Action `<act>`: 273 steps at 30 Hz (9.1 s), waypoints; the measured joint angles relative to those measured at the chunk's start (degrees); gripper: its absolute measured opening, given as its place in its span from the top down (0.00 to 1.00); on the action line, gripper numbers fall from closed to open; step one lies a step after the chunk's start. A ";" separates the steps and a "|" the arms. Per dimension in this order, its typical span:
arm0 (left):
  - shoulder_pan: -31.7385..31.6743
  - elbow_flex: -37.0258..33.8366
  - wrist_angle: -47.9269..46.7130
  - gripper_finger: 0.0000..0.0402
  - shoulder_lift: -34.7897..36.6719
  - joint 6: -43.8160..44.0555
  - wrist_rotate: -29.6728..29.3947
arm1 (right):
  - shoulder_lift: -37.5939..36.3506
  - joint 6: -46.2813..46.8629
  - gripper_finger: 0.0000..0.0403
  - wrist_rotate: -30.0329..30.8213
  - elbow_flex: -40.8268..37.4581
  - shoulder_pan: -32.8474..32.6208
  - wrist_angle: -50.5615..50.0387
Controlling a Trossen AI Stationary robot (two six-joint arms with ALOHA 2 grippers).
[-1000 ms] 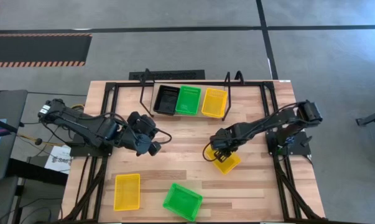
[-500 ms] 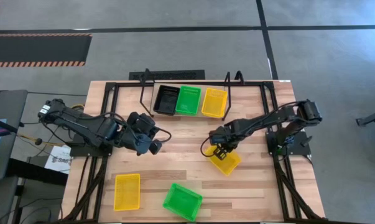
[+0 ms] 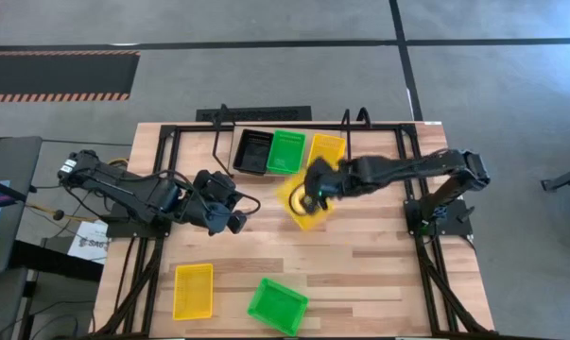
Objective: Stack baskets on shelf by color
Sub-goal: Stack the right yellow bin on top of the yellow bin
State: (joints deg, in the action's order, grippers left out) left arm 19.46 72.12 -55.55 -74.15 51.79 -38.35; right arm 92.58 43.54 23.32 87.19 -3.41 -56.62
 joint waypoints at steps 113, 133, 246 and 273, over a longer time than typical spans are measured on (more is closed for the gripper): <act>-15.76 0.02 3.83 1.00 0.00 -39.15 19.10 | -1.59 36.42 0.99 19.06 -6.80 14.93 -7.96; -15.78 0.00 4.10 1.00 0.02 -40.24 19.09 | -1.32 38.69 0.99 17.35 -6.79 12.76 -6.29; -15.77 0.00 4.02 1.00 0.02 -37.55 18.93 | 3.50 8.84 0.73 0.81 0.91 20.36 -0.41; -15.78 0.04 3.99 1.00 0.00 -36.95 19.14 | 12.50 7.96 0.44 -1.98 0.82 24.76 -5.73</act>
State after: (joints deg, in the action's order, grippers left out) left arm 3.68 72.16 -51.56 -74.15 14.84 -19.21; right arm 105.08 51.49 21.34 88.01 21.34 -62.35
